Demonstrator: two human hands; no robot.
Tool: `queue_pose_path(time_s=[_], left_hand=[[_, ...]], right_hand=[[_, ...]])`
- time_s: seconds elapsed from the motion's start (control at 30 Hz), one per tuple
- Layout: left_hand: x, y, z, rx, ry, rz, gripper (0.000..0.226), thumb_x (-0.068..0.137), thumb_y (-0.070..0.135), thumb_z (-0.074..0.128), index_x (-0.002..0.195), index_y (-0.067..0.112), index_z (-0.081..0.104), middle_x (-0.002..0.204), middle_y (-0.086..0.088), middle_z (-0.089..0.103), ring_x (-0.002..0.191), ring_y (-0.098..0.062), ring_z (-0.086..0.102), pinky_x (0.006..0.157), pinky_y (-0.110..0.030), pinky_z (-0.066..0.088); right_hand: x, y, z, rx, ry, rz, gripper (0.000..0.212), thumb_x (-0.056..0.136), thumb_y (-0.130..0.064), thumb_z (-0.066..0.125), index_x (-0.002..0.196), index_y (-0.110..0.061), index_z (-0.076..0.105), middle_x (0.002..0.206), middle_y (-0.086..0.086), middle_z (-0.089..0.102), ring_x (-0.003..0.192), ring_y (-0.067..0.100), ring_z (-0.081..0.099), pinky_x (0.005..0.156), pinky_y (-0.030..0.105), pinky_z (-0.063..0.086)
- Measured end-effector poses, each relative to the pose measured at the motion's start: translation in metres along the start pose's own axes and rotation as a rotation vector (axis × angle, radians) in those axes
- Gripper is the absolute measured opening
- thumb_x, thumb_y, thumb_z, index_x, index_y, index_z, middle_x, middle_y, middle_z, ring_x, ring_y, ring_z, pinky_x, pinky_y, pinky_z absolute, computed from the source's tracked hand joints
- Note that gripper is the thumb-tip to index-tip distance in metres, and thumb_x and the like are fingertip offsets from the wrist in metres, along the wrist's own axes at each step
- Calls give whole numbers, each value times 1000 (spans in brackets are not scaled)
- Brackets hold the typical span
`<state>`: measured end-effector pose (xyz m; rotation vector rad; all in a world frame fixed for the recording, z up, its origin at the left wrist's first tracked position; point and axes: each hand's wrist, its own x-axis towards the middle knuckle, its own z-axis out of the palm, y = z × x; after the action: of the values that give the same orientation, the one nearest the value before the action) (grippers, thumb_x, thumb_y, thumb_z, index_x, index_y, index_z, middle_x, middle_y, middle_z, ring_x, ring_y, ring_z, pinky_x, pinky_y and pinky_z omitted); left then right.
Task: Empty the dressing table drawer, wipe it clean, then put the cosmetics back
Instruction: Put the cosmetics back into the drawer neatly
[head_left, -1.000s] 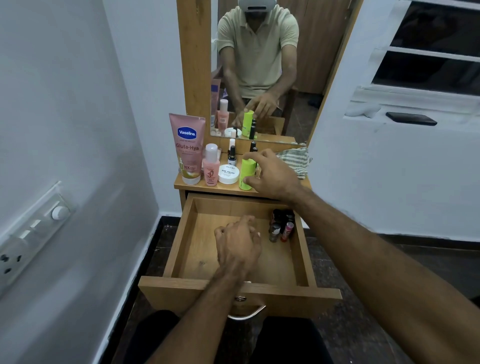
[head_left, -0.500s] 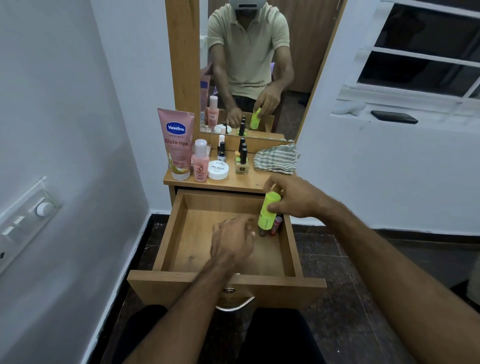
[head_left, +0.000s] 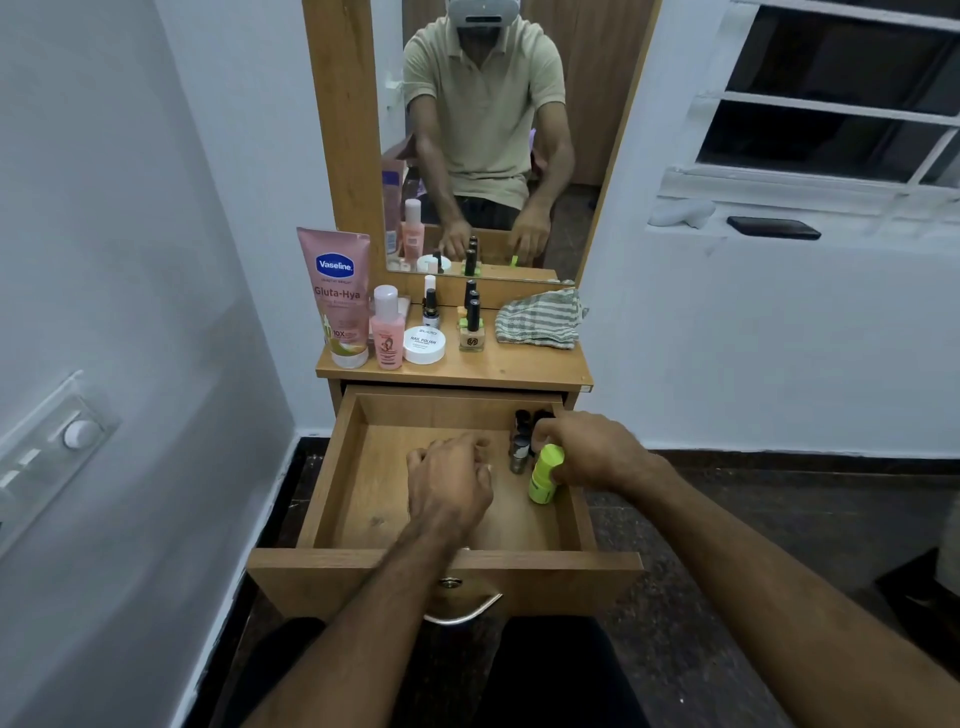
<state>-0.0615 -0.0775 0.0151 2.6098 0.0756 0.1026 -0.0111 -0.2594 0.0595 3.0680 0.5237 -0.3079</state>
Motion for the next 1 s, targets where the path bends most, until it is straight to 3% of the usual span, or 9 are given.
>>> queue_pose_path(time_s=[0.23,0.37,0.5,0.67,0.8,0.93,1.0], left_hand=[[0,0,-2,-15,46,-50,37,97,33,60,133,34,56,118,12,66,117,-11,54,106,-36,32],[1,-4,-3,-53,69,-66,37,96,33,61,133,33,56,121,12,65,118,-10,53,107,-37,30],[2,-10,-1,-199,115,-120,36,94,30,64,129,32,59,118,15,65,118,-10,53,108,-37,27],[14,-18,-8,-325,156,-180,34,92,30,69,125,33,63,114,16,65,116,-9,56,106,-36,27],[19,-30,-16,-278,169,-170,35,92,31,69,126,33,62,116,16,65,118,-10,55,107,-36,26],[15,-39,-13,-192,162,-145,36,93,33,68,129,33,61,123,14,66,123,-11,53,109,-38,27],[14,-39,-11,-158,170,-130,36,93,34,67,129,32,61,124,14,66,123,-11,54,109,-38,28]], right_hand=[[4,-1,13,-45,64,18,41,82,-31,75,118,-35,56,115,-4,55,84,17,47,63,30,35],[3,-5,1,-146,77,15,50,78,-44,77,122,-36,54,116,-7,54,96,20,60,65,31,36],[17,-13,-36,-68,192,-3,41,82,-52,71,117,-36,57,116,-8,58,102,19,60,68,32,39],[58,-42,-76,101,323,-39,52,89,-43,69,137,-34,51,131,-7,57,114,18,59,86,42,54],[91,-59,-89,95,313,-10,66,91,-38,67,150,-31,39,139,0,52,118,25,58,88,45,55],[106,-62,-88,70,296,41,64,93,-31,65,150,-31,37,138,2,52,117,26,57,85,44,55],[107,-62,-86,125,362,46,49,94,-27,63,140,-30,47,129,1,58,109,24,59,82,43,54]])
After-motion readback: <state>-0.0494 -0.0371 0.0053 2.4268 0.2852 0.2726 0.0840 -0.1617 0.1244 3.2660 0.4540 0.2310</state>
